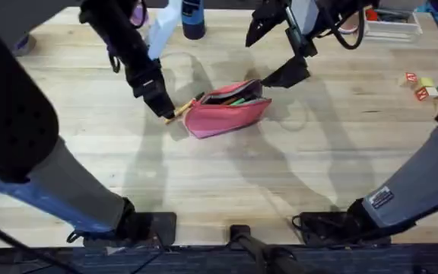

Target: Unzip the bag, pick up the pens from the table one at a time and place them inside, then zip the bag closed.

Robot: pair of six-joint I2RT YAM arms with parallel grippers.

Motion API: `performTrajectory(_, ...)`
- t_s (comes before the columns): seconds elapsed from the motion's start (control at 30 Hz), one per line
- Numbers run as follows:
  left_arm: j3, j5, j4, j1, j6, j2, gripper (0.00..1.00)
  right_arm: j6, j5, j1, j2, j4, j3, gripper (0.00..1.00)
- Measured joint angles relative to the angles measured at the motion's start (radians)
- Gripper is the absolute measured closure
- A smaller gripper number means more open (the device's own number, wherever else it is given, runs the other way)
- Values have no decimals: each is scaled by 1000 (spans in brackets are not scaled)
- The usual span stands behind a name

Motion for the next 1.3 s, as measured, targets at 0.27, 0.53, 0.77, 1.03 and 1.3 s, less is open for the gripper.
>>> performTrajectory(0.27,0,-13,36,-35,7,23,5,0,0,0,0,3,0,5)
performTrajectory(0.53,0,-88,43,-63,9,23,4,0,0,0,0,3,0,5)
performTrajectory(0.77,0,-168,53,-127,6,23,4,0,0,0,0,3,0,6)
performTrajectory(1.03,-72,-183,154,-144,-39,23,4,25,0,0,0,3,0,5)
performTrajectory(1.3,-196,-193,309,-166,-84,23,3,65,0,0,0,3,0,6)
